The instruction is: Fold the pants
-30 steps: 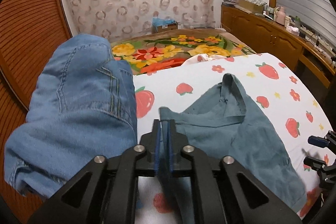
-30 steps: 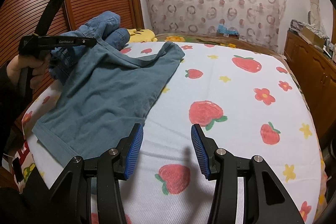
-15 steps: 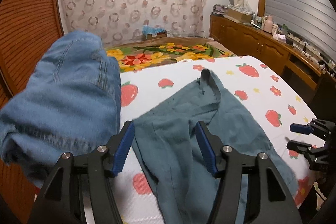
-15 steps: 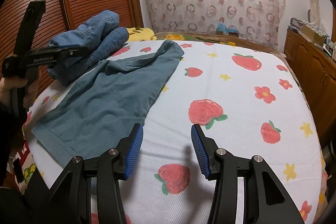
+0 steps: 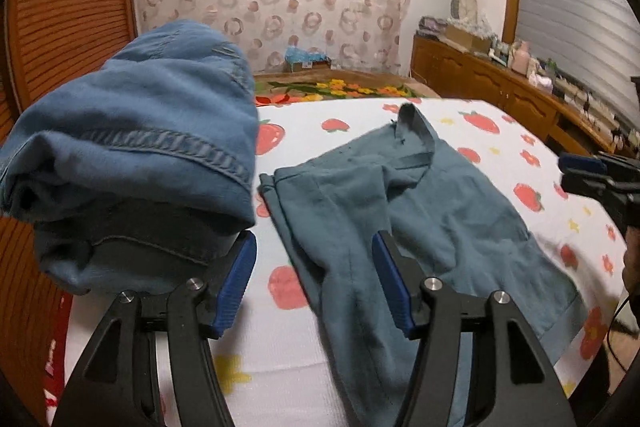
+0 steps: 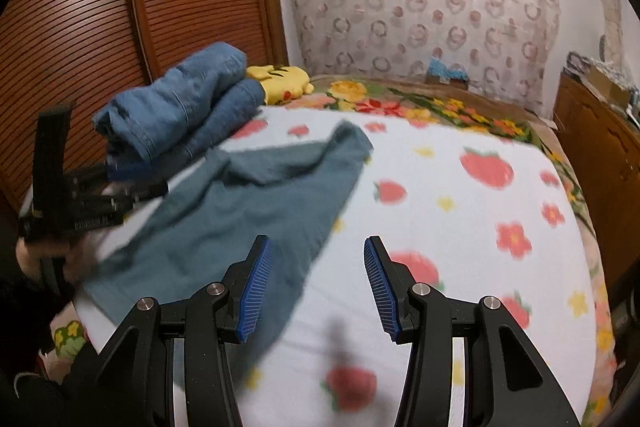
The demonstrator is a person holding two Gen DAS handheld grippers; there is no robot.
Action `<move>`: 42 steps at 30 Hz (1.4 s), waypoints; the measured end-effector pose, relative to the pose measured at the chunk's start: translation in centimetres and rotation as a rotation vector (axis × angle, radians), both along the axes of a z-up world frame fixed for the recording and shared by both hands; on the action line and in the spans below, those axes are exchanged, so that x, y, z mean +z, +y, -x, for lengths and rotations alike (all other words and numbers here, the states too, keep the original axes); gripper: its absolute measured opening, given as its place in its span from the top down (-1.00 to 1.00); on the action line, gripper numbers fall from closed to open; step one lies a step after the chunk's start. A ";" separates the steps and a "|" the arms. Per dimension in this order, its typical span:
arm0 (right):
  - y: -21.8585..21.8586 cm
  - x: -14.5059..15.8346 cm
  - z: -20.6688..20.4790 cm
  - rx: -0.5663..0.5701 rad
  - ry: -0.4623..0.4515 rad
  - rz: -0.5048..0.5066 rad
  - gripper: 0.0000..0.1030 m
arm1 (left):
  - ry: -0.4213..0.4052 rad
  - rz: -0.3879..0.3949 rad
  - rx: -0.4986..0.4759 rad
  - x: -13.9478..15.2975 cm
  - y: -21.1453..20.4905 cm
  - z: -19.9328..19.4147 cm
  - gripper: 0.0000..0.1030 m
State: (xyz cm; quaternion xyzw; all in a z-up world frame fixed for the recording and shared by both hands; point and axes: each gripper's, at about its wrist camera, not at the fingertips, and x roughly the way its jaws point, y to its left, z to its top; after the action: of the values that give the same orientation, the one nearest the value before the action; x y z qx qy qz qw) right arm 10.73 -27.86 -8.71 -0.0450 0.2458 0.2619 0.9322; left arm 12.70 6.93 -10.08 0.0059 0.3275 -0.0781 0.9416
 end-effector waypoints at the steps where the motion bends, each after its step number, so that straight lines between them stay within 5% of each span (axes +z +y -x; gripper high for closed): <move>1: 0.5 0.4 -0.6 0.004 0.000 0.003 0.04 | -0.014 0.016 0.004 0.2 0.3 0.1 -0.19; 11: 4.8 0.7 -8.8 0.012 0.095 0.026 0.05 | -0.132 0.049 0.057 1.4 1.9 1.6 -0.19; 20: 7.0 -0.7 -14.4 0.011 0.232 0.027 0.33 | -0.147 0.037 0.069 1.4 1.8 1.8 -0.19; 22: 7.6 -1.0 -15.6 0.007 0.253 0.051 0.55 | -0.152 0.032 0.074 1.4 1.8 1.8 -0.19; 24: 7.6 -0.8 -16.1 0.026 0.258 0.037 0.81 | -0.154 0.027 0.075 1.4 1.7 1.8 -0.19; 28: 7.7 0.0 -17.0 0.073 0.265 0.004 0.93 | -0.153 0.028 0.077 1.4 1.7 1.9 -0.19; 36: 8.6 2.2 -18.3 0.045 0.182 0.010 0.98 | -0.150 0.022 0.078 1.2 1.6 1.8 -0.19; 42: 9.7 1.0 -18.8 -0.057 0.178 0.085 0.93 | -0.142 0.021 0.081 1.0 1.6 1.7 -0.19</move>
State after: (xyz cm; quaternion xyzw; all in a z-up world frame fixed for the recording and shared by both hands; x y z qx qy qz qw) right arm 29.57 -18.16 -7.71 -0.0543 0.3399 0.2275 0.9109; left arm 10.99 8.56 -9.12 -0.0116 0.2590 -0.0429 0.9648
